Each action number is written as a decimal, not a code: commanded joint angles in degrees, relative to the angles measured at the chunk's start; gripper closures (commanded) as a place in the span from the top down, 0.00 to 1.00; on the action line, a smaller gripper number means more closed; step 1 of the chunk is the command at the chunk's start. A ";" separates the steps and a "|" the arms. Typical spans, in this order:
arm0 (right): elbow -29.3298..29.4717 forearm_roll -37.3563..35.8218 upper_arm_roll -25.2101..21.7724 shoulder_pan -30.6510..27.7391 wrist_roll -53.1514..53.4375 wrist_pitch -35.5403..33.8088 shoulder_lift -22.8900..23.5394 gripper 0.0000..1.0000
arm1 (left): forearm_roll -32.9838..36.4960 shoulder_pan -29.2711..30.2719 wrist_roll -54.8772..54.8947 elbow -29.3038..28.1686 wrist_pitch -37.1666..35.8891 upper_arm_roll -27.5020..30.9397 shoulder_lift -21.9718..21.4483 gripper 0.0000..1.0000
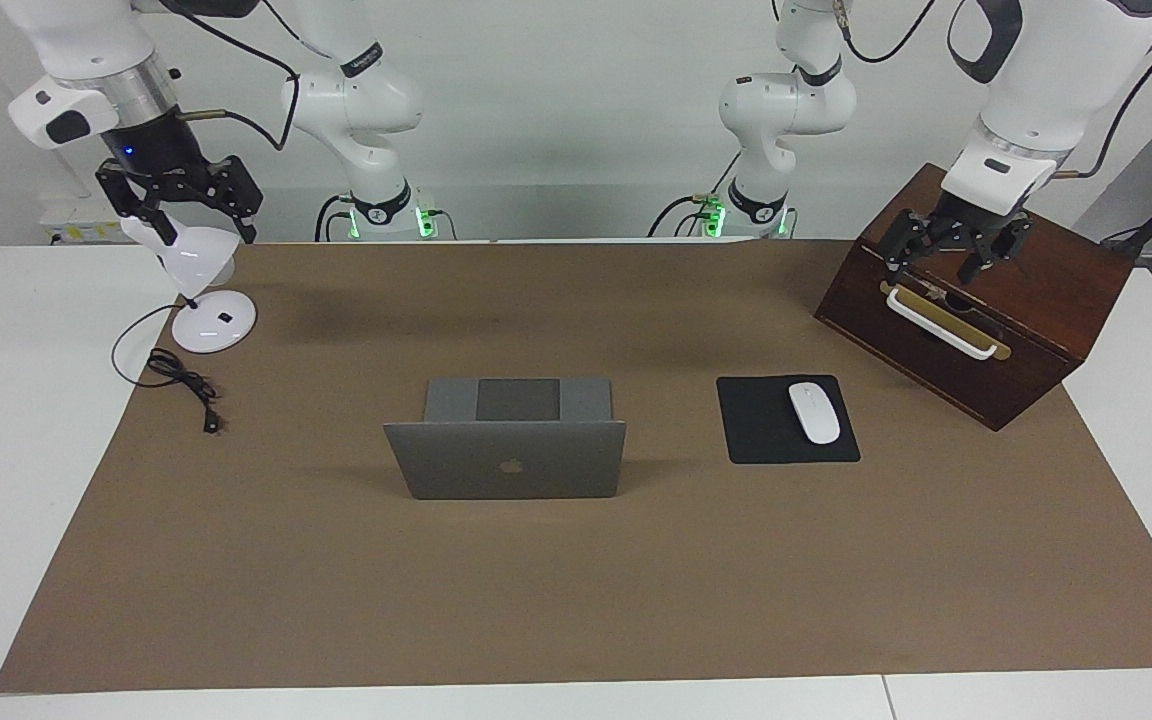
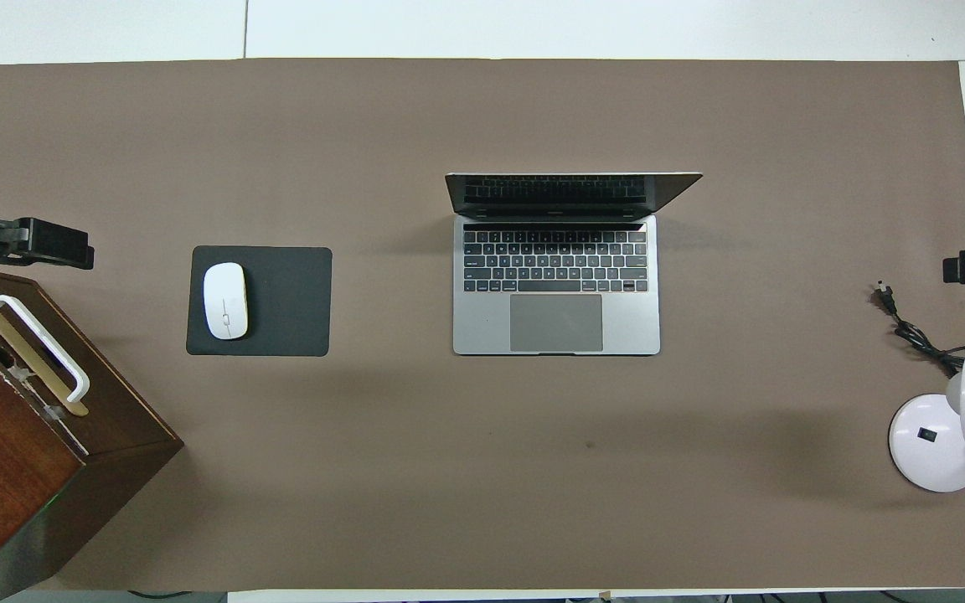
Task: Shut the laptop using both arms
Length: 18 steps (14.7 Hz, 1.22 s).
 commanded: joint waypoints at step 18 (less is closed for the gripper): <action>39.60 0.49 5.43 -0.47 2.26 16.01 41.90 0.00 | 0.62 -0.36 -4.98 -2.04 4.07 -0.19 -1.54 0.00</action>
